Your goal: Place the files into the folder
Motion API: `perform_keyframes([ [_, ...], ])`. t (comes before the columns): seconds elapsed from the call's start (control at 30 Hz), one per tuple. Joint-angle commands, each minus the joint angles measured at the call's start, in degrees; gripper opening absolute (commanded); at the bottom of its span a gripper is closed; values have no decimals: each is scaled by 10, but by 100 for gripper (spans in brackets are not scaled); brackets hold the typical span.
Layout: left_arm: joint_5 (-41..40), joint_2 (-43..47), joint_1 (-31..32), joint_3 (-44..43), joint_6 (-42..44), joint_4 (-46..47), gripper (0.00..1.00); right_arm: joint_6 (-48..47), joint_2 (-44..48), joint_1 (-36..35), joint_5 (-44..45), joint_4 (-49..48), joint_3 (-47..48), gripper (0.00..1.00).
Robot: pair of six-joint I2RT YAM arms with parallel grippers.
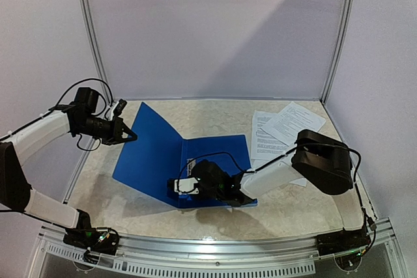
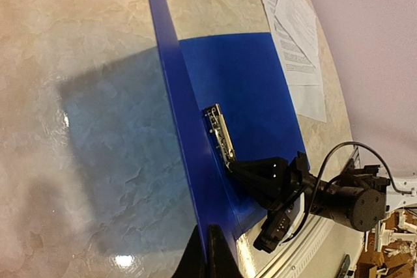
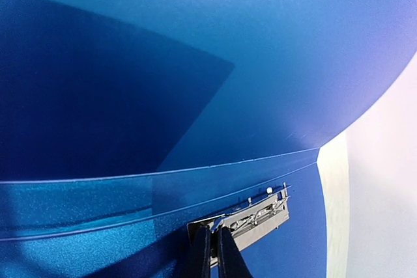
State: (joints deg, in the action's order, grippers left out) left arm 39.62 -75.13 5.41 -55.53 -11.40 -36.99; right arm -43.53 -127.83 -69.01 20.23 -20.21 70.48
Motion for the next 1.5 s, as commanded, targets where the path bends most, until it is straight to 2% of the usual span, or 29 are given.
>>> perform_keyframes([
  [0.0,-3,-5,8,13,5,8,4,20,-91,-25,-89,234,-48,7],
  [0.13,-11,-6,8,12,10,4,5,13,-92,-26,-89,242,-38,9],
  [0.37,-16,-5,8,0,19,-5,4,-4,-79,-26,-105,264,-49,4],
  [0.43,-18,-5,8,-1,21,-7,3,0,-64,-26,-119,268,-58,0],
  [0.67,-16,-1,9,-3,22,-9,2,26,-37,-26,-172,302,-54,0],
  [0.93,-11,0,12,-2,23,-10,3,52,-55,-26,-193,327,-54,8],
  [1.1,-14,0,12,-2,23,-10,3,59,-46,-26,-195,329,-50,9],
  [1.3,-17,0,12,-5,26,-13,3,74,-34,-25,-246,347,-64,16],
  [1.47,-17,0,13,-6,27,-12,2,112,-7,-13,-279,333,-78,16],
])
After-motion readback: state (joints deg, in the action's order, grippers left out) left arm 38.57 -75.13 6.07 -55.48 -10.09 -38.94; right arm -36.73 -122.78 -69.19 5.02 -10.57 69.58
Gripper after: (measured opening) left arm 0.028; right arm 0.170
